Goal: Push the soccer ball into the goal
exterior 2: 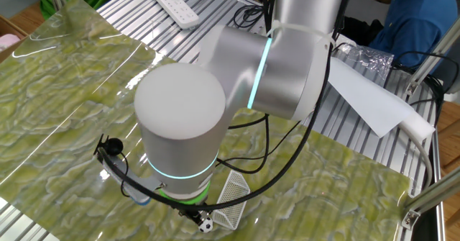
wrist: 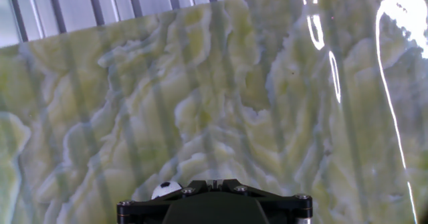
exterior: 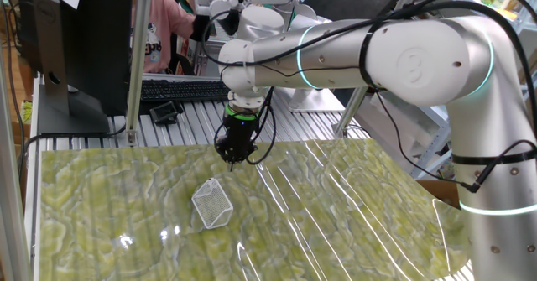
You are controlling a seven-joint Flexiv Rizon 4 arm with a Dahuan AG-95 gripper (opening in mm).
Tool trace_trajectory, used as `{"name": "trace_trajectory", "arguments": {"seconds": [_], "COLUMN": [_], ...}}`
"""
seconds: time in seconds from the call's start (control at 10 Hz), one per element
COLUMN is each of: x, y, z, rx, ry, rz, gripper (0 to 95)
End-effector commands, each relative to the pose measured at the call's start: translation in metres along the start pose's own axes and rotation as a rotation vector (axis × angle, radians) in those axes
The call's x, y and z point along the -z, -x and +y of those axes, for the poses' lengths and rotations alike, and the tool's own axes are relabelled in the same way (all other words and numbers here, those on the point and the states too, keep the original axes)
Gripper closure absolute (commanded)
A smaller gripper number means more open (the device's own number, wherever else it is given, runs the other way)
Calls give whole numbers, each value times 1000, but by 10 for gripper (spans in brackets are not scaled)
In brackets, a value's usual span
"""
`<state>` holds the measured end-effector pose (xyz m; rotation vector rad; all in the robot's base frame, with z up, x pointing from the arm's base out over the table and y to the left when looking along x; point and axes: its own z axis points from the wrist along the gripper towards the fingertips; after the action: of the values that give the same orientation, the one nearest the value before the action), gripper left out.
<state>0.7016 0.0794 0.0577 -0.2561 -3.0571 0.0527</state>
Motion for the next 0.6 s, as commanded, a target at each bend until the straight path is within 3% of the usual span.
{"name": "trace_trajectory", "arguments": {"seconds": [0.1, 0.6], "x": [0, 0], "y": [1, 1], "z": [1, 1], "rx": [7, 65], "ry": [6, 21], "rz": [10, 6], "gripper": [950, 950]}}
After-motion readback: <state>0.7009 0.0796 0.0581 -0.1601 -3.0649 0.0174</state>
